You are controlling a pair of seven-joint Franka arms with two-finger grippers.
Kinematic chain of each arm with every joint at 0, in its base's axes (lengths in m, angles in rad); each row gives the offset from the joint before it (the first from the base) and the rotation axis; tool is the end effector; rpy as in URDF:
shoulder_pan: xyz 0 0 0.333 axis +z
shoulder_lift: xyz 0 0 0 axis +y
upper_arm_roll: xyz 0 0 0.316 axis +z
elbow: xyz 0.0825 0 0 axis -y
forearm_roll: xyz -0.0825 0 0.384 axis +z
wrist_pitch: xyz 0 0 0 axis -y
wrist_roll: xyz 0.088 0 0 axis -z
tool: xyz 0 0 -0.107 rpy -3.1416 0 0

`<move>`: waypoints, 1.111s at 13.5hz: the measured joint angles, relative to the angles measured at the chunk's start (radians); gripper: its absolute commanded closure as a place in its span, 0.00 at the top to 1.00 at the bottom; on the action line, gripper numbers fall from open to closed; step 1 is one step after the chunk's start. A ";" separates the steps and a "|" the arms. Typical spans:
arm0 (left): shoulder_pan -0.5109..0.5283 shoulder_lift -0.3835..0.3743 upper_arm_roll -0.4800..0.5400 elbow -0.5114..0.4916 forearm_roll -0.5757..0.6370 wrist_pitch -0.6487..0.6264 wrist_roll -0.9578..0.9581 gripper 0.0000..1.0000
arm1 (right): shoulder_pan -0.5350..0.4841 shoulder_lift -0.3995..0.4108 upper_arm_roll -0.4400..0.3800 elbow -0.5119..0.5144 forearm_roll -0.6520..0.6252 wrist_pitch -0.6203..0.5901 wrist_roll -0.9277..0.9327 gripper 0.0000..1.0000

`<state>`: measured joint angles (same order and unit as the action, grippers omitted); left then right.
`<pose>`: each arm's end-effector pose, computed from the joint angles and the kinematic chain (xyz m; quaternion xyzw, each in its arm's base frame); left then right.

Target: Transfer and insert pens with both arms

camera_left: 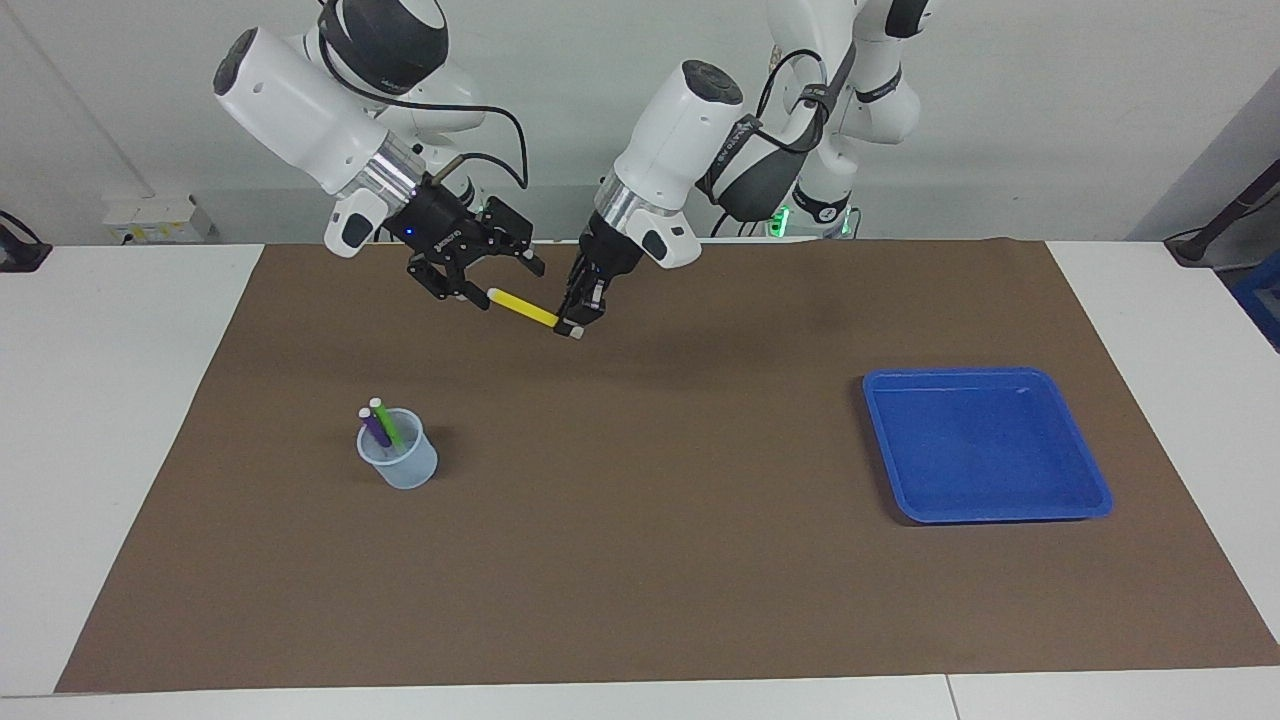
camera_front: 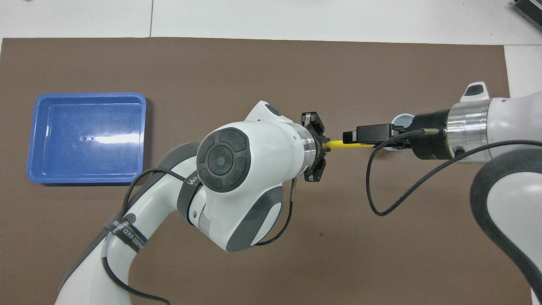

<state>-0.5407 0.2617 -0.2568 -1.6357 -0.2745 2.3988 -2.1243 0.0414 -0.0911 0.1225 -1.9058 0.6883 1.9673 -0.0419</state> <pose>0.4857 -0.4742 0.5259 0.6984 0.6555 -0.1173 0.2622 0.5385 0.1330 0.5636 -0.9463 0.0090 -0.0528 0.3188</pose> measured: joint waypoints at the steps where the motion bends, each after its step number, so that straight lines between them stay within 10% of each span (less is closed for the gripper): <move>1: 0.000 0.000 0.001 0.000 0.000 0.004 -0.002 0.00 | -0.002 0.000 -0.001 -0.002 0.000 -0.002 -0.001 0.96; 7: -0.004 0.009 0.001 -0.003 0.000 0.042 -0.007 0.00 | -0.014 0.000 -0.005 -0.003 0.000 -0.024 -0.002 0.64; 15: -0.017 0.012 -0.001 -0.004 0.000 0.061 -0.008 0.00 | -0.032 0.000 -0.006 -0.003 0.000 -0.023 -0.003 0.61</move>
<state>-0.5580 0.2733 -0.2574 -1.6393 -0.2748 2.4597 -2.1321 0.0092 -0.0912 0.1167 -1.9093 0.6883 1.9438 -0.0446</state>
